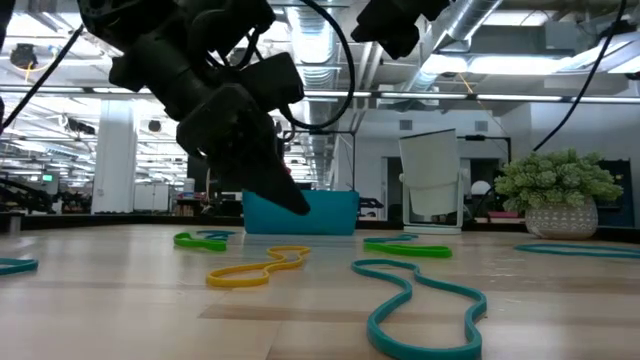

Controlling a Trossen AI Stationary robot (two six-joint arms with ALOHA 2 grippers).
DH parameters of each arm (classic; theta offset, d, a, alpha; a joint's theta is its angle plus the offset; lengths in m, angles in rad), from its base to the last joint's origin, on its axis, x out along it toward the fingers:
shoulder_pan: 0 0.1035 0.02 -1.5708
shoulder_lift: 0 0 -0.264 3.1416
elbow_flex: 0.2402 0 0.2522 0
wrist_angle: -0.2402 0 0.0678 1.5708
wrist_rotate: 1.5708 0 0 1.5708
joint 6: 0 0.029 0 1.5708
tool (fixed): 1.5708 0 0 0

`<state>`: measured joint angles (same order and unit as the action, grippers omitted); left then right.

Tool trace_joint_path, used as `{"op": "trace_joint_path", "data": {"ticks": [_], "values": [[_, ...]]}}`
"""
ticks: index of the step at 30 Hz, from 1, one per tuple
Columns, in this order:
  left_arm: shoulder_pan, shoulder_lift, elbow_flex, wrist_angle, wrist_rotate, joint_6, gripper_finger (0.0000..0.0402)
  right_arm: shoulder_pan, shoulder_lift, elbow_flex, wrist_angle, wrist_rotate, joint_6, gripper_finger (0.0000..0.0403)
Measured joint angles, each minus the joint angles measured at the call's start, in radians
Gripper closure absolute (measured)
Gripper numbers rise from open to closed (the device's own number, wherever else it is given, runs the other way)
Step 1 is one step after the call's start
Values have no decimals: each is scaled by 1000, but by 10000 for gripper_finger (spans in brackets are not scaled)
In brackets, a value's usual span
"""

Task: Pick and place items into bin
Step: Put the yellow rubber band into the blue bin

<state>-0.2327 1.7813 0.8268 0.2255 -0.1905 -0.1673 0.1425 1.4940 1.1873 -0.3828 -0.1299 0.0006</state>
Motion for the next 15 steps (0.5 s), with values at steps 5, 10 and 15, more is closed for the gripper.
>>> {"op": "trace_joint_path", "data": {"ticks": [5,10,15], "values": [[1,0,0,2,-1,0,273,0,0,0,9,0,0,307],[1,0,0,-2,-6,-2,274,0,0,0,28,0,0,307],[1,0,0,-4,-6,-1,274,0,0,0,28,0,0,307]]}}
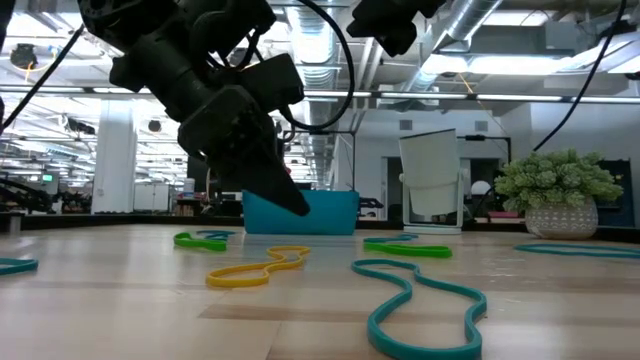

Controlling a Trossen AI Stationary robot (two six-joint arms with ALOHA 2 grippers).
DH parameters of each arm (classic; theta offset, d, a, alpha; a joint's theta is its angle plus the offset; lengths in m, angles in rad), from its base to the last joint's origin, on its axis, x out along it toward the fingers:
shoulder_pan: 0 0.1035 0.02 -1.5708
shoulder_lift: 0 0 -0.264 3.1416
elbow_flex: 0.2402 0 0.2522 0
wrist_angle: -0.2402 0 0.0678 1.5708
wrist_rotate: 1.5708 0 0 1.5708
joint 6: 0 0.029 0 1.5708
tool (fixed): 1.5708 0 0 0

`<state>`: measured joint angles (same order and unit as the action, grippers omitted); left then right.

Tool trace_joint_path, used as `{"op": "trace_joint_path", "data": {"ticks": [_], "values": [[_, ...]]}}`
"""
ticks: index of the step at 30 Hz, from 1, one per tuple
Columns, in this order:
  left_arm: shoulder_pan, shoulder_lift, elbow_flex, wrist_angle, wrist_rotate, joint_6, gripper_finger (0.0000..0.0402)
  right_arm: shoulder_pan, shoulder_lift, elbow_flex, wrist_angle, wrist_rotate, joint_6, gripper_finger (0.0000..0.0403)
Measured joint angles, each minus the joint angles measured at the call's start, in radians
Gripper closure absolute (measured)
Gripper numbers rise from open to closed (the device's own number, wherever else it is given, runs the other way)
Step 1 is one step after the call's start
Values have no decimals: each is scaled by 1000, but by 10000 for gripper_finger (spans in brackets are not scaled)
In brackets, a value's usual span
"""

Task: Pick and place items into bin
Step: Put the yellow rubber band into the blue bin

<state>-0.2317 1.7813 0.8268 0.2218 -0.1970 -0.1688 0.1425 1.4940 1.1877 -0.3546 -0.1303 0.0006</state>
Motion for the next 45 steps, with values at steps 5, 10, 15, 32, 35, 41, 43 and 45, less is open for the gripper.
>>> {"op": "trace_joint_path", "data": {"ticks": [5,10,15,32,35,41,43,45], "values": [[0,0,0,-4,10,-3,274,0,0,0,0,0,0,307],[0,0,0,-6,13,-6,274,0,0,0,0,0,0,308],[0,0,0,-6,14,-8,274,0,0,0,0,0,0,308],[2,0,0,-6,14,-16,274,0,0,0,-2,0,0,308],[2,0,0,-7,14,-15,274,0,0,0,-2,0,0,308],[2,0,-1,-7,14,-15,274,0,0,0,-2,0,0,308],[2,0,-1,-7,14,-15,274,0,0,0,-2,0,0,308],[2,0,-1,-7,14,-15,274,0,0,0,-2,0,0,308]]}}
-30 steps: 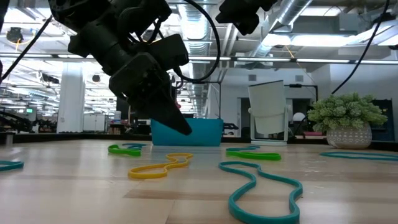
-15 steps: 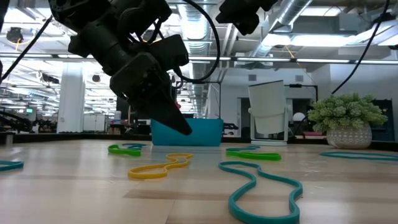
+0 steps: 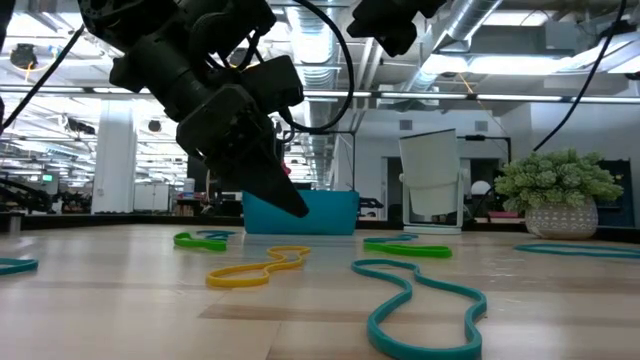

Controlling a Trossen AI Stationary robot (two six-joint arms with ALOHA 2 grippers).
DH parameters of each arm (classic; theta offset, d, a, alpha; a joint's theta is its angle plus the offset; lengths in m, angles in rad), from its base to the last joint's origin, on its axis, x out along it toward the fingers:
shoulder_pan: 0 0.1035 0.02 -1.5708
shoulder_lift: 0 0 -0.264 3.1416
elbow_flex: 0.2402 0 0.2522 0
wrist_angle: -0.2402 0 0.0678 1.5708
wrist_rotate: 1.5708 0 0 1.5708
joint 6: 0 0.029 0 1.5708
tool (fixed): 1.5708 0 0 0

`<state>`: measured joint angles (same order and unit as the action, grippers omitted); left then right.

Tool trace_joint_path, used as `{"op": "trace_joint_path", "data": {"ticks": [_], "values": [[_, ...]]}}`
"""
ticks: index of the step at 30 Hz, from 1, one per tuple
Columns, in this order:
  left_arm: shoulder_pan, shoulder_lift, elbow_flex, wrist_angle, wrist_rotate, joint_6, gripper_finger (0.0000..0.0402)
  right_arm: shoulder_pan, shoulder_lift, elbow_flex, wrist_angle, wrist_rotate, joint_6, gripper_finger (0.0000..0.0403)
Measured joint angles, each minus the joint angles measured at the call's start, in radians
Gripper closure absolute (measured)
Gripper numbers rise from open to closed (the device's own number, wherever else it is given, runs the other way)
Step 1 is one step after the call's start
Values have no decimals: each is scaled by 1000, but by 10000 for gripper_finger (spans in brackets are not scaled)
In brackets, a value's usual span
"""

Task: Pick and place items into bin
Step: Put the yellow rubber band into the blue bin

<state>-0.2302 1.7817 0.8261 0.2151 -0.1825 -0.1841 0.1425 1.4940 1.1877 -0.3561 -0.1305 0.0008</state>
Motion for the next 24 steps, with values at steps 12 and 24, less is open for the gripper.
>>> {"op": "trace_joint_path", "data": {"ticks": [12,24], "values": [[0,0,0,-1,2,0,274,0,0,0,0,0,0,308],[16,-2,40,-159,4,-61,274,0,0,19,-55,-3,321,308]]}}
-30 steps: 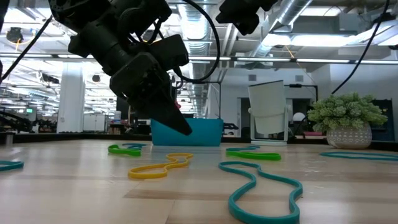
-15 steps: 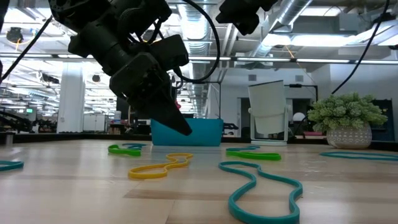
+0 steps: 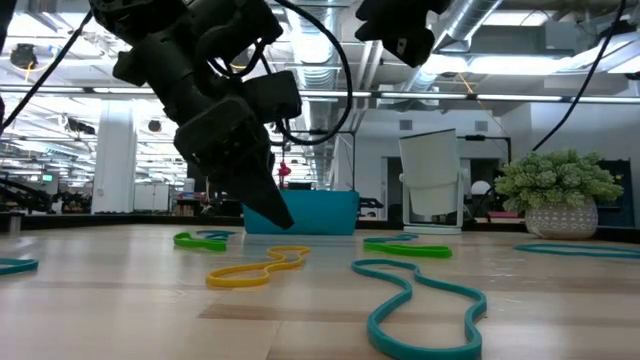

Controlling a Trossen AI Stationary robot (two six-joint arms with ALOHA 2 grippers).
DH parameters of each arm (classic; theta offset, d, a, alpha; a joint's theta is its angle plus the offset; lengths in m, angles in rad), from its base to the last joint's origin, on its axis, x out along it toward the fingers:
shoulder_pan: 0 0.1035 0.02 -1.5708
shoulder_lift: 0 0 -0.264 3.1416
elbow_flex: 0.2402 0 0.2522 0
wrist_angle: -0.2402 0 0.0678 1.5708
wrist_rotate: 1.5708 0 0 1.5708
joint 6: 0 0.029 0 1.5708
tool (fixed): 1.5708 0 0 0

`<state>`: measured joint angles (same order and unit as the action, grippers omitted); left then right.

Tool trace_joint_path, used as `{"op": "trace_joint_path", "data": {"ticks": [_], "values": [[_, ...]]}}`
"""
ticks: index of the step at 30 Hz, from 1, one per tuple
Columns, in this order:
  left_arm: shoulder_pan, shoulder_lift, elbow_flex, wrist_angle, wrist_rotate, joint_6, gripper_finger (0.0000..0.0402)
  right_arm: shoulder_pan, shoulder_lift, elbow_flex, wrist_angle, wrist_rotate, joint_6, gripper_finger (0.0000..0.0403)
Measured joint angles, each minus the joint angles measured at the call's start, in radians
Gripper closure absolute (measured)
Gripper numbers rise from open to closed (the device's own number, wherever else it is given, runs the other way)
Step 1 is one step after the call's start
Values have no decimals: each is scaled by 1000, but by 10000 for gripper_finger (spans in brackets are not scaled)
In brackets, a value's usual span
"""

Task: Pick and place items into bin
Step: Put the yellow rubber band into the blue bin

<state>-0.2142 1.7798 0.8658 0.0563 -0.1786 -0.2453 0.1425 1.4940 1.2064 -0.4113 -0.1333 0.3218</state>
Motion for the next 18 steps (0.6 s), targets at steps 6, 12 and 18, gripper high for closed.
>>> {"op": "trace_joint_path", "data": {"ticks": [6,12,18], "values": [[1,0,1,9,-1,6,274,0,0,0,1,0,0,308],[1,0,1,9,0,11,274,0,0,0,1,0,0,308],[1,-1,1,9,-1,15,274,0,1,0,1,0,1,308]]}}
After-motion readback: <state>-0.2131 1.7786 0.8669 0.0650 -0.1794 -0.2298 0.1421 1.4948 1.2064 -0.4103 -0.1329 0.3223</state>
